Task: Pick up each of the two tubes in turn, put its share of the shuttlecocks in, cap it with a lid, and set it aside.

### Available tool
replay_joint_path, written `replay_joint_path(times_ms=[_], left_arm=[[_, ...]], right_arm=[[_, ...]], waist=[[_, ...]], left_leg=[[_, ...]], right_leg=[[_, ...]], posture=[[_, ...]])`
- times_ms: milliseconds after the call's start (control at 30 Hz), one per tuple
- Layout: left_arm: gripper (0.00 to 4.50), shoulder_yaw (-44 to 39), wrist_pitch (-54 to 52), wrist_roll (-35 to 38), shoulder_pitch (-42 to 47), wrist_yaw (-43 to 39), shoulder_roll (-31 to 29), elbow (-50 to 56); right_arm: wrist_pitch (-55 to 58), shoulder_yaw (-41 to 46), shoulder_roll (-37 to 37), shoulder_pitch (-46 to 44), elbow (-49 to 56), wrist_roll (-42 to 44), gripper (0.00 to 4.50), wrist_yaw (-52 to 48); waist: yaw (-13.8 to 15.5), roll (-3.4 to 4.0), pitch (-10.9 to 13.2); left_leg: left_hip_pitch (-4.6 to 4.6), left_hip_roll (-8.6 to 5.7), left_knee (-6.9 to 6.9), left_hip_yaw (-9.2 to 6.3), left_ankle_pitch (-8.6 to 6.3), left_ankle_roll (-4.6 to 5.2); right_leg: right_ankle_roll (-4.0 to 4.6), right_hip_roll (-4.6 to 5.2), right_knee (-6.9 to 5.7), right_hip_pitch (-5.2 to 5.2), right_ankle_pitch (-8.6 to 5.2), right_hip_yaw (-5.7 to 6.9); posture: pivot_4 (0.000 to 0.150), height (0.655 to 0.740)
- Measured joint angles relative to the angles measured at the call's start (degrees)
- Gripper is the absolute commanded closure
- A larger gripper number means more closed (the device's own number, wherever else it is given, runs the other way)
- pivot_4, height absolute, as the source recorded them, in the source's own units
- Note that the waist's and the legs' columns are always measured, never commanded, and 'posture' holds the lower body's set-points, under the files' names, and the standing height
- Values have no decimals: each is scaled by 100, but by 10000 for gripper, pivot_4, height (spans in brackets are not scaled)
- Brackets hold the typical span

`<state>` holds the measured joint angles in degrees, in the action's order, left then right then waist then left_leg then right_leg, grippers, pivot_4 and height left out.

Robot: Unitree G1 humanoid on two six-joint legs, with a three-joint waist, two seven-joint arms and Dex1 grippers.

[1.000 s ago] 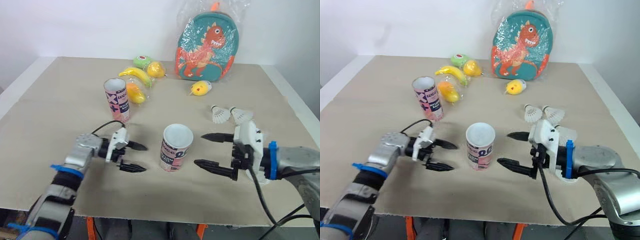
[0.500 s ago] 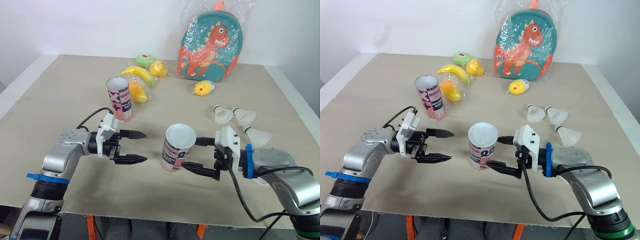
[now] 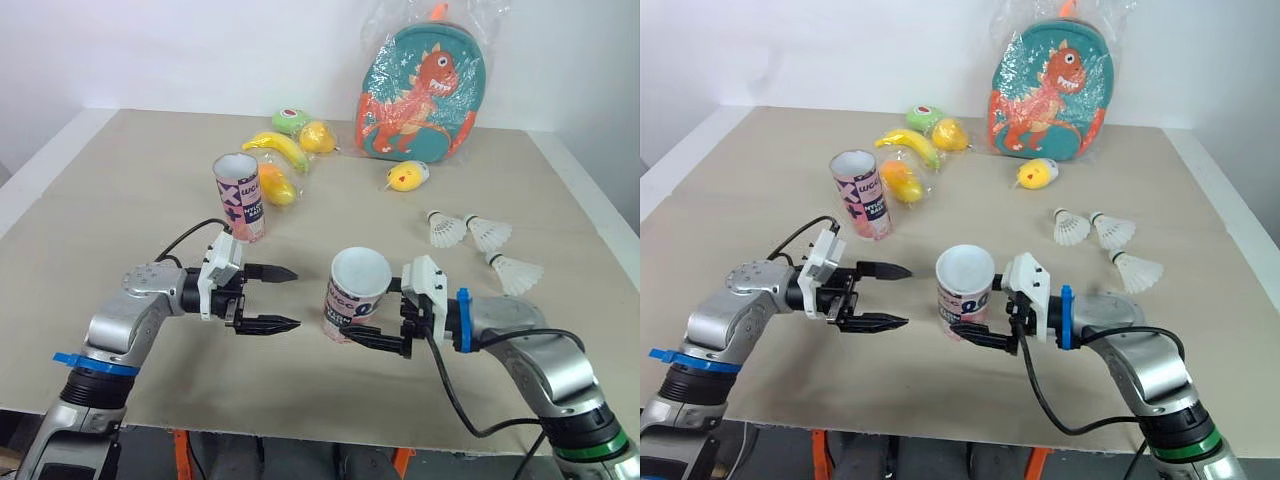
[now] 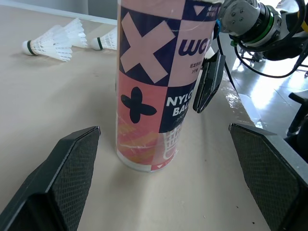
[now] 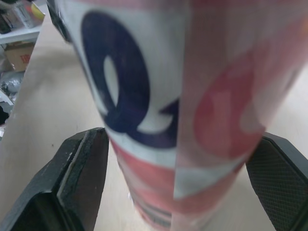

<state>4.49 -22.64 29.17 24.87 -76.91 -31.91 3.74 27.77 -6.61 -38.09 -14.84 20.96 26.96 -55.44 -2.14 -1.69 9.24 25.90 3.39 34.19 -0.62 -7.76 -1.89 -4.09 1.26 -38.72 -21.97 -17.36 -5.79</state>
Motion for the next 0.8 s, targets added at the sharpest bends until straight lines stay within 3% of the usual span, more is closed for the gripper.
replay_joint_path(times_ms=[200,233,333,600,633,733,800], left_arm=[[471,151,79,-12,40,6,36,-30],[0,178,121,-17,59,7,58,-47],[0,230,159,-27,129,10,132,-97],[0,292,124,4,527,156,554,-389],[0,507,127,-8,849,148,869,-569],[0,605,133,-11,1046,145,1043,-669],[0,760,188,-111,1514,170,1498,-1055]], right_arm=[[-96,-26,165,-144,-163,-52,0,-55],[-103,-27,193,-147,-192,-52,5253,-58],[-116,-33,248,-150,-216,-85,14898,-56],[-50,115,268,-130,-188,38,14898,-32],[47,698,251,-70,2,422,14898,117],[94,1265,139,-25,98,670,14898,250],[200,3008,-214,404,-61,987,14898,710]], waist=[[1,0,0],[1,0,0],[2,0,0],[6,0,1],[40,2,2],[64,2,2],[160,3,3]], left_leg=[[0,0,4,-1,0,0],[0,0,5,-1,0,0],[1,-1,10,-1,0,0],[4,-3,24,-4,0,0],[11,-8,29,-8,0,1],[14,-14,32,-13,1,1],[32,-39,39,-40,1,2]], right_leg=[[24,-1,-2,0,14,1],[24,-1,-3,0,14,1],[24,-1,-9,0,15,1],[20,-2,-22,0,16,1],[17,0,-22,1,18,2],[17,2,-22,2,18,4],[9,11,-21,4,13,15]], posture=[[1500,7302],[1500,7302],[1500,7302],[1500,7302],[1500,7302],[1500,7302],[1500,7302]])
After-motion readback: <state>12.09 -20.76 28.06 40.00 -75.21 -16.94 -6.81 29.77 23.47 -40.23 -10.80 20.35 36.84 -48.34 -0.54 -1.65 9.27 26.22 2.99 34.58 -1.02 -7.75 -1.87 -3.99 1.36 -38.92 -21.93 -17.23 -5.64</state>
